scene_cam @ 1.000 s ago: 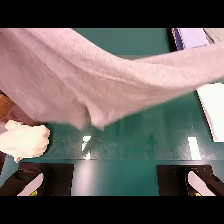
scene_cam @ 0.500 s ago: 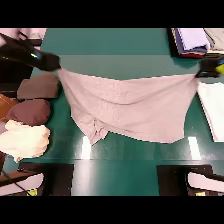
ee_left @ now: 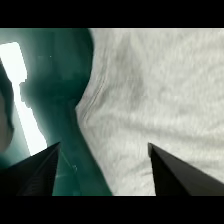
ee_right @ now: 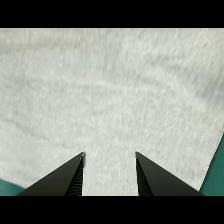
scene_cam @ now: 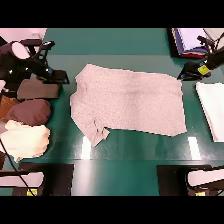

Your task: Fold the shirts.

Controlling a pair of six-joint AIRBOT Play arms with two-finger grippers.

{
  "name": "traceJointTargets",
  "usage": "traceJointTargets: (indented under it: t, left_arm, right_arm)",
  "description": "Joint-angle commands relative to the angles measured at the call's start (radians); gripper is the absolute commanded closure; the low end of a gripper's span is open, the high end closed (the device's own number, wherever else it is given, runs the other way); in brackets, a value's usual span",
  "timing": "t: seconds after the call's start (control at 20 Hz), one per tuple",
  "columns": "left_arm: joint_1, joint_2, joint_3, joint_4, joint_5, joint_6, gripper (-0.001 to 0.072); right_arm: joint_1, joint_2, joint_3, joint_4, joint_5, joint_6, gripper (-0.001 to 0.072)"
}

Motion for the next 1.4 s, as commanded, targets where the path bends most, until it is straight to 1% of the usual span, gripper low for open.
traceJointTargets:
  t: [0.0, 0.05, 0.15, 0.25, 0.35, 0.5, 0.7, 0.75, 0.8, 0.85, 0.9, 1.0, 1.1, 1.15, 1.2, 1.25, 1.35]
  left_arm:
    - [0.036, 0.111, -0.182, -0.009, 0.005, -0.005, 0.0064]
    - [0.036, 0.147, -0.267, -0.014, 0.033, -0.007, 0.0064]
    - [0.036, 0.193, -0.43, -0.094, 0.089, -0.005, 0.0064]
    - [0.036, 0.197, -0.546, -0.195, 0.133, 0.046, 0.0064]
    - [0.036, 0.197, -0.626, -0.243, 0.207, 0.053, 0.0065]
    - [0.028, 0.196, -0.678, -0.291, 0.309, 0.068, 0.0065]
    - [-0.055, 0.167, -0.682, -0.298, 0.34, 0.067, 0.0065]
    - [-0.074, 0.165, -0.681, -0.297, 0.34, 0.067, 0.0086]
    - [-0.081, 0.166, -0.677, -0.302, 0.336, 0.067, 0.0326]
    - [-0.081, 0.166, -0.665, -0.302, 0.322, 0.067, 0.0524]
    - [-0.078, 0.168, -0.645, -0.299, 0.302, 0.069, 0.0677]
    - [-0.078, 0.195, -0.603, -0.293, 0.265, 0.068, 0.0683]
    - [-0.078, 0.244, -0.567, -0.29, 0.255, 0.068, 0.0683]
    - [-0.078, 0.262, -0.555, -0.289, 0.256, 0.069, 0.0683]
    - [-0.078, 0.286, -0.548, -0.29, 0.254, 0.068, 0.0683]
    - [-0.078, 0.301, -0.548, -0.29, 0.255, 0.068, 0.0683]
    - [-0.078, 0.305, -0.548, -0.292, 0.254, 0.068, 0.0683]
  right_arm:
    - [-0.04, 0.117, -0.19, 0.072, -0.034, -0.03, 0.0344]
    - [-0.04, 0.159, -0.258, 0.077, -0.053, -0.037, 0.0344]
    - [-0.039, 0.235, -0.373, 0.087, -0.091, -0.05, 0.0344]
    - [-0.033, 0.296, -0.453, 0.088, -0.128, -0.05, 0.0344]
    - [-0.032, 0.339, -0.507, 0.088, -0.148, -0.05, 0.0345]
    - [-0.032, 0.37, -0.537, 0.088, -0.148, -0.05, 0.0345]
    - [-0.032, 0.397, -0.54, 0.088, -0.146, -0.05, 0.0344]
    - [-0.033, 0.404, -0.54, 0.086, -0.144, -0.05, 0.0345]
    - [-0.041, 0.412, -0.54, 0.085, -0.134, -0.05, 0.0345]
    - [-0.054, 0.416, -0.54, 0.081, -0.117, -0.05, 0.0344]
    - [-0.072, 0.417, -0.543, 0.076, -0.094, -0.05, 0.0345]
    - [-0.137, 0.442, -0.611, 0.075, -0.071, -0.05, 0.0345]
    - [-0.218, 0.49, -0.742, 0.034, -0.089, -0.049, 0.0344]
    - [-0.258, 0.514, -0.818, -0.004, -0.103, -0.049, 0.0324]
    - [-0.302, 0.534, -0.892, -0.03, -0.104, -0.049, 0.0211]
    - [-0.347, 0.545, -0.956, -0.024, -0.105, -0.049, 0.0175]
    - [-0.42, 0.554, -1.066, -0.017, -0.119, -0.049, 0.0183]
